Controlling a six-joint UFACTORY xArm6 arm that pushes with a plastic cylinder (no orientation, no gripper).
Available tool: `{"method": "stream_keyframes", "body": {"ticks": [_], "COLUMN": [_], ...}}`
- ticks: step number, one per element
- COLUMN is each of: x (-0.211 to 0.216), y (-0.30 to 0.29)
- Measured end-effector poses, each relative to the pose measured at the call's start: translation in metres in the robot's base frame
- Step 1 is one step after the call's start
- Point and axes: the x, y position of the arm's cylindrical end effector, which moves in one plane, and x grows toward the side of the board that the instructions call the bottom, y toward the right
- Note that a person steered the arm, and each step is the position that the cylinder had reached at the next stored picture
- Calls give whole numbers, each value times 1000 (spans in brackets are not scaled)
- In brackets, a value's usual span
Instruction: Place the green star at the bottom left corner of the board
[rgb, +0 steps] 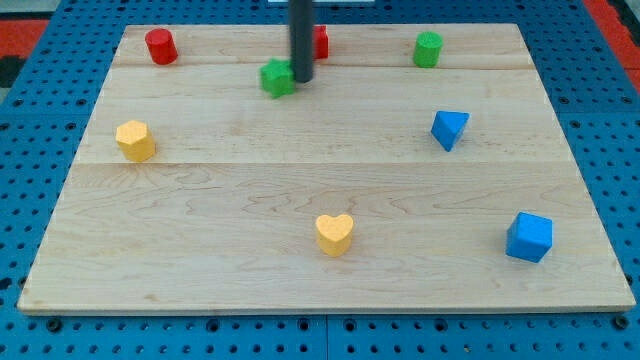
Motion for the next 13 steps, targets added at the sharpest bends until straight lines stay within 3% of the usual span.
{"method": "stream_keyframes", "body": {"ticks": [1,2,3,5,7,9,10,13], "x": [-4,-31,-32,23,46,125,114,235], "y": [-40,-43,-97,-126,-88,-82,-84,-155]}}
